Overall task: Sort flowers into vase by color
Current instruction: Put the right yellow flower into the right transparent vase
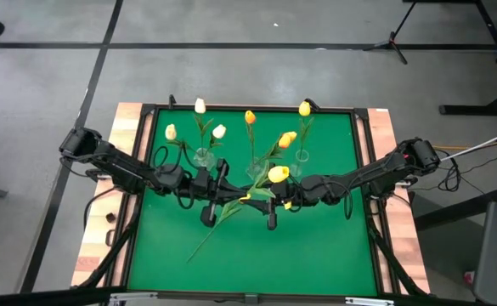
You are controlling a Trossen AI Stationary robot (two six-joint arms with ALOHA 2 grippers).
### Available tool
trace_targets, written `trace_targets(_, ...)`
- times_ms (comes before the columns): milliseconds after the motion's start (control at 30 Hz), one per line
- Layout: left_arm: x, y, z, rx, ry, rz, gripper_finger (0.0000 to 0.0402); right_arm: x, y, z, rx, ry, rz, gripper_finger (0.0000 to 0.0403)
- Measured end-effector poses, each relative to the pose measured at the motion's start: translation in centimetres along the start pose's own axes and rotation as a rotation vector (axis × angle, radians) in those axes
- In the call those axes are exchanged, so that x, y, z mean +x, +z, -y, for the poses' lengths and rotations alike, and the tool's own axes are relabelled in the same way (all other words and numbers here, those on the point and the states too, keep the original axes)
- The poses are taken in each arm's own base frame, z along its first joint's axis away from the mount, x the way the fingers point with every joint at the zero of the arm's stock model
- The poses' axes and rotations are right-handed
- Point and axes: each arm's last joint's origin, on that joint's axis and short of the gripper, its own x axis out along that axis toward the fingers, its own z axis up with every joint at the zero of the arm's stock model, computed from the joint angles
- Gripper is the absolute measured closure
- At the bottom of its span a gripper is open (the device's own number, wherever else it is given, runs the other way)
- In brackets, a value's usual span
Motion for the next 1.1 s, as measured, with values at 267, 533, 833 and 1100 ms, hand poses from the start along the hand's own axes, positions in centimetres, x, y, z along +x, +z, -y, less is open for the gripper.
trace_targets(267,0.02,-0.02,-0.13,0.002,0.004,-0.002,0.0401,0.0,0.01,0.0,0.023,0.0,0.001,0.0244)
trace_targets(533,0.03,-0.13,-0.27,-0.01,0.01,-0.014,0.0401,0.0,0.0,0.01,0.039,0.0,0.0,0.0244)
trace_targets(833,0.04,-0.3,-0.29,-0.037,0.012,-0.033,0.0401,-0.01,-0.04,0.01,0.049,-0.001,-0.006,0.0244)
trace_targets(1100,0.05,-0.45,-0.4,-0.036,0.017,-0.049,0.0401,-0.01,-0.17,0.03,0.044,-0.002,-0.018,0.0244)
